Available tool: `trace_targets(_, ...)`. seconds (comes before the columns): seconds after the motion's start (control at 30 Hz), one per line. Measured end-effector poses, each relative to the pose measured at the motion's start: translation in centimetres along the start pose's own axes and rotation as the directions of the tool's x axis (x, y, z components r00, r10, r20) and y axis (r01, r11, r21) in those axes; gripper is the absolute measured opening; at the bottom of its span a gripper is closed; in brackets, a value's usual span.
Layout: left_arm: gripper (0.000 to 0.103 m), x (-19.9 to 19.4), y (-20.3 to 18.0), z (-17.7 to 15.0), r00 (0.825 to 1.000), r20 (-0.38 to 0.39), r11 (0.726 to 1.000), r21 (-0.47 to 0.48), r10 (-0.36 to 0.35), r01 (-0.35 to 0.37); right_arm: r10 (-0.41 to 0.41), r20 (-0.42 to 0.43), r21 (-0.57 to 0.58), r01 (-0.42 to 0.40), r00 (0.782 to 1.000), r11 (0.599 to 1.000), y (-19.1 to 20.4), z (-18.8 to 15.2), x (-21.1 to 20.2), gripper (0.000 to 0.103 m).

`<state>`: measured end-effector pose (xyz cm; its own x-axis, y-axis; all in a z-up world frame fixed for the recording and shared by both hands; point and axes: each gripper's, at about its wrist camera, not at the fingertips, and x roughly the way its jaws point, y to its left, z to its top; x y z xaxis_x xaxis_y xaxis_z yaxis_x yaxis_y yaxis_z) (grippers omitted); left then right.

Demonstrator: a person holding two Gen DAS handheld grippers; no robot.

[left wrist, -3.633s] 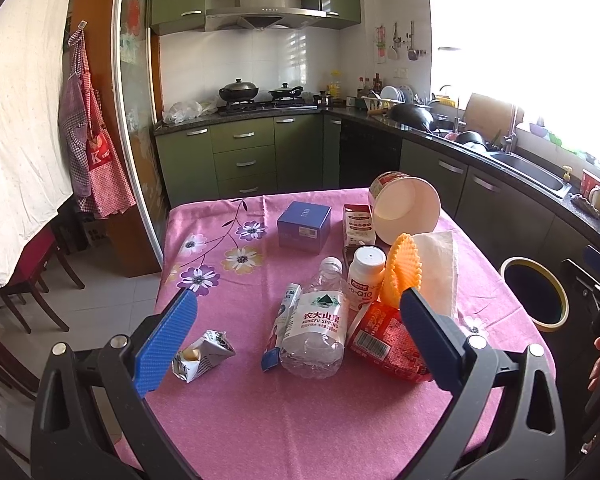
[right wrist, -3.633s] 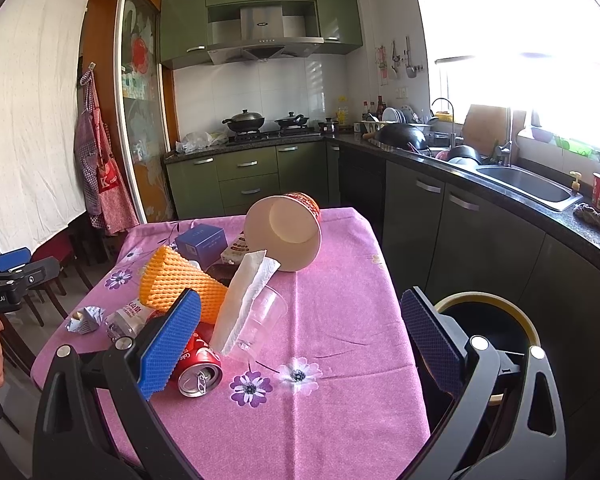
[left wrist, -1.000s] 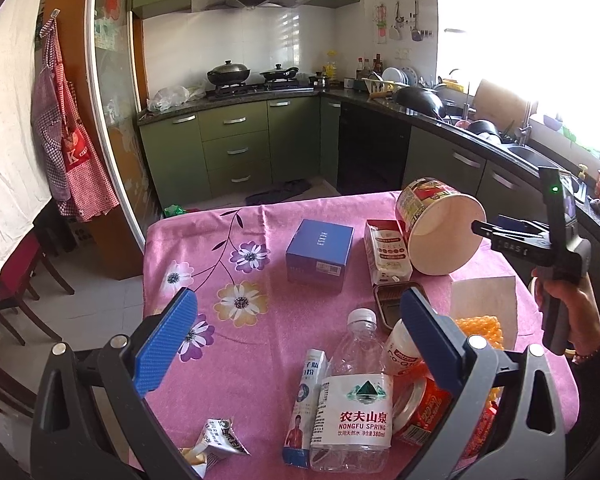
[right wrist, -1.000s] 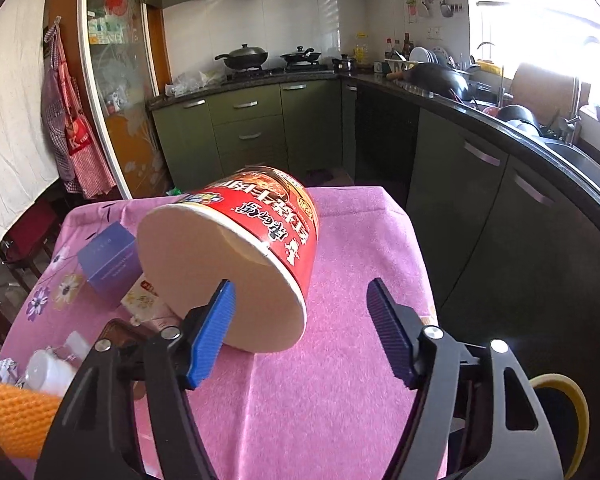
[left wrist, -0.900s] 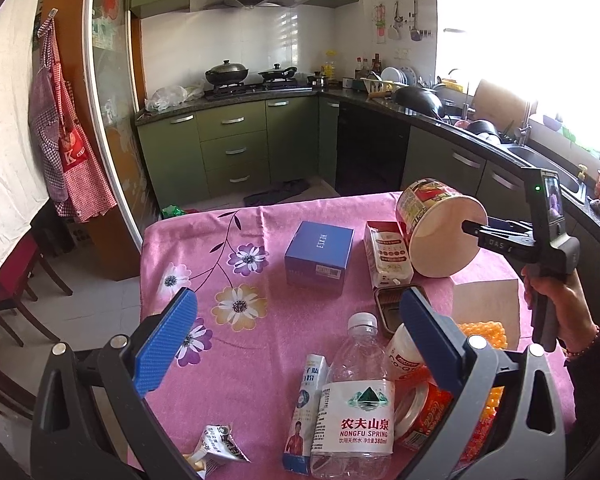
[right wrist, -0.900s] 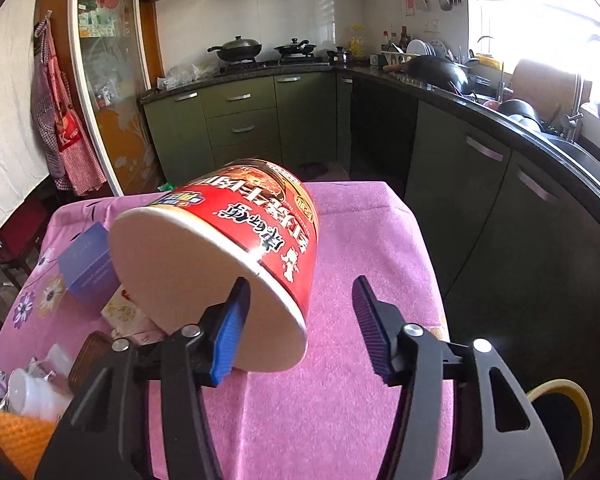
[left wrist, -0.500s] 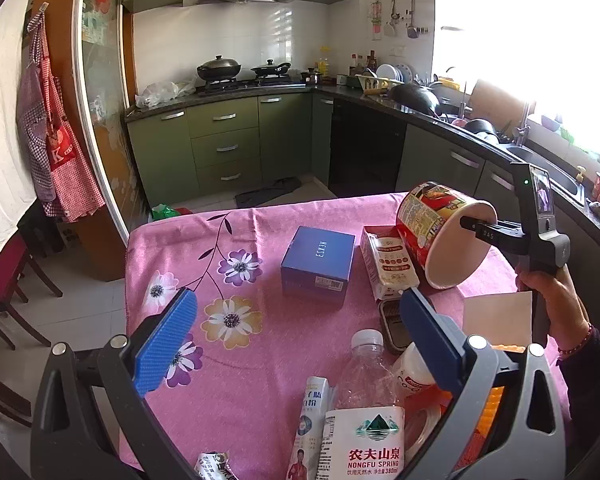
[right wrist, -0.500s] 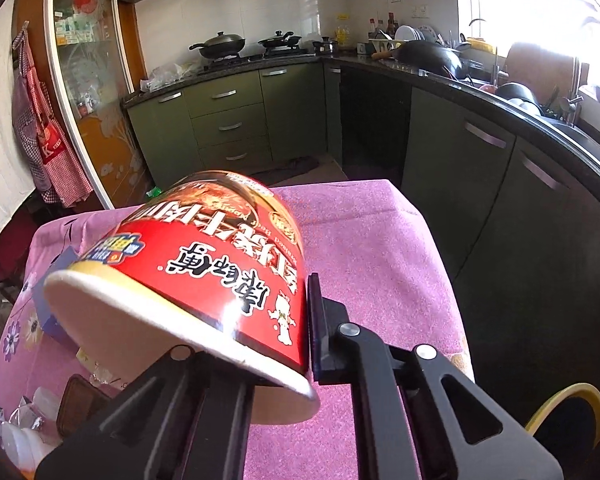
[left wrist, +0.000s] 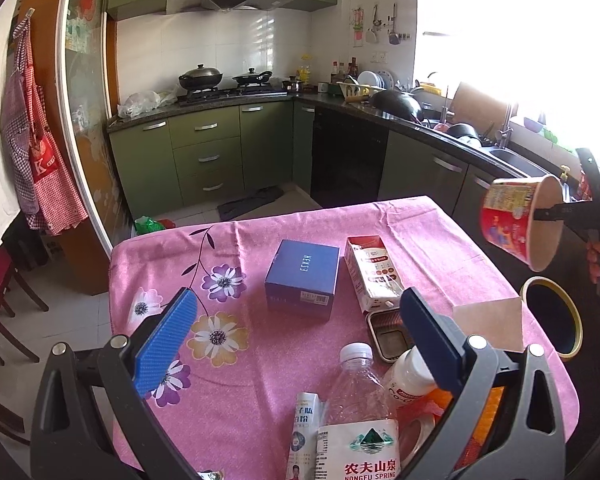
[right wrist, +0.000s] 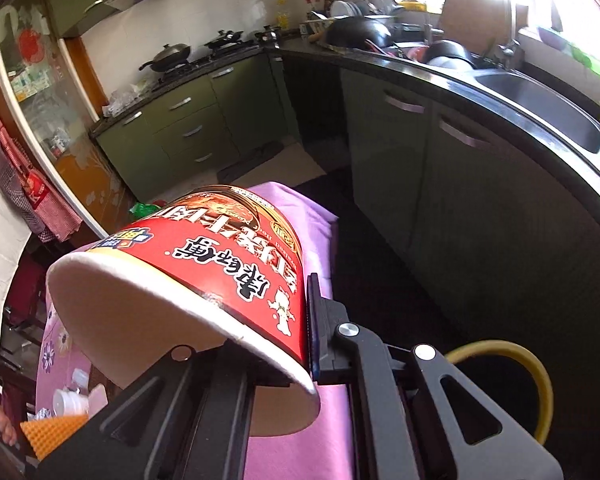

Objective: Collect trash
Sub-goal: 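Grasp the red-printed paper noodle cup with the right gripper and lift, then drop the noodle cup into the yellow-rimmed bin with the right gripper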

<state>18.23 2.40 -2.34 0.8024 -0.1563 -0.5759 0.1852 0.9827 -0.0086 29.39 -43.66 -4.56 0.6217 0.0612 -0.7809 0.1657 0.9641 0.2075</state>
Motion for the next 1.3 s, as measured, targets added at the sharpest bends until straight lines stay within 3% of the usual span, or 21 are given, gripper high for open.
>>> trace_targets(0.1, 0.097, 0.5, -0.3, -0.2, 1.000, -0.005, 1.000, 0.008, -0.018, 0.018, -0.057, -0.077, 0.076, 0.063, 0.995, 0.995, -6.0, -1.5, -2.6, 0.006)
trace_targets(0.23, 0.097, 0.9, -0.7, -0.4, 0.999, -0.016, 0.999, 0.014, -0.035, 0.035, -0.078, -0.250, 0.185, 0.127, 0.965, 0.974, -13.0, -4.3, -3.4, 0.006)
trace_targets(0.43, 0.097, 0.3, -1.3, -0.5, 0.999, -0.014, 0.999, 0.032, -0.033, 0.034, -0.108, -0.479, 0.200, 0.228, 0.871, 0.953, -19.1, -8.0, 0.4, 0.006)
trace_targets(0.53, 0.097, -0.4, -1.5, -0.5, 1.000, -0.011, 0.999, 0.039, -0.026, 0.027, -0.079, -0.557, 0.225, 0.242, 0.827, 0.944, -21.4, -9.3, 3.4, 0.007)
trace_targets(0.6, 0.097, -0.7, -1.6, -0.5, 1.000, -0.012, 0.999, 0.049, -0.014, 0.015, -0.058, -0.588, 0.255, 0.252, 0.807, 0.933, -23.1, -10.2, 5.0, 0.015)
trace_targets(0.63, 0.097, -0.9, -1.7, -0.5, 1.000, -0.012, 0.999, 0.052, -0.009, 0.010, -0.072, -0.596, 0.255, 0.274, 0.800, 0.927, -23.7, -10.4, 5.4, 0.032)
trace_targets(0.7, 0.097, -1.4, -1.7, -0.6, 1.000, -0.014, 0.998, 0.058, 0.002, -0.001, -0.118, -0.574, 0.235, 0.302, 0.810, 0.924, -24.2, -10.3, 5.1, 0.041)
trace_targets(0.87, 0.097, -2.2, -1.4, -0.7, 0.999, -0.025, 0.998, 0.066, 0.024, -0.023, -0.109, -0.490, 0.211, 0.239, 0.865, 0.948, -22.7, -10.2, 1.6, 0.041)
trace_targets(1.0, 0.097, -2.4, -0.9, -1.0, 0.997, -0.068, 0.996, 0.086, 0.031, -0.025, -0.052, -0.427, 0.192, 0.147, 0.903, 0.970, -20.4, -10.8, -1.7, 0.041)
trace_targets(1.1, 0.097, -2.3, -0.1, -1.5, 0.992, -0.116, 0.994, 0.102, 0.048, -0.036, -0.022, -0.402, 0.173, 0.099, 0.915, 0.980, -18.3, -10.7, -3.8, 0.041)
trace_targets(1.3, 0.097, -1.3, 3.1, -3.7, 0.965, -0.251, 0.994, 0.089, 0.083, -0.063, 0.013, -0.405, 0.148, 0.051, 0.914, 0.988, -15.5, -12.7, -5.9, 0.044)
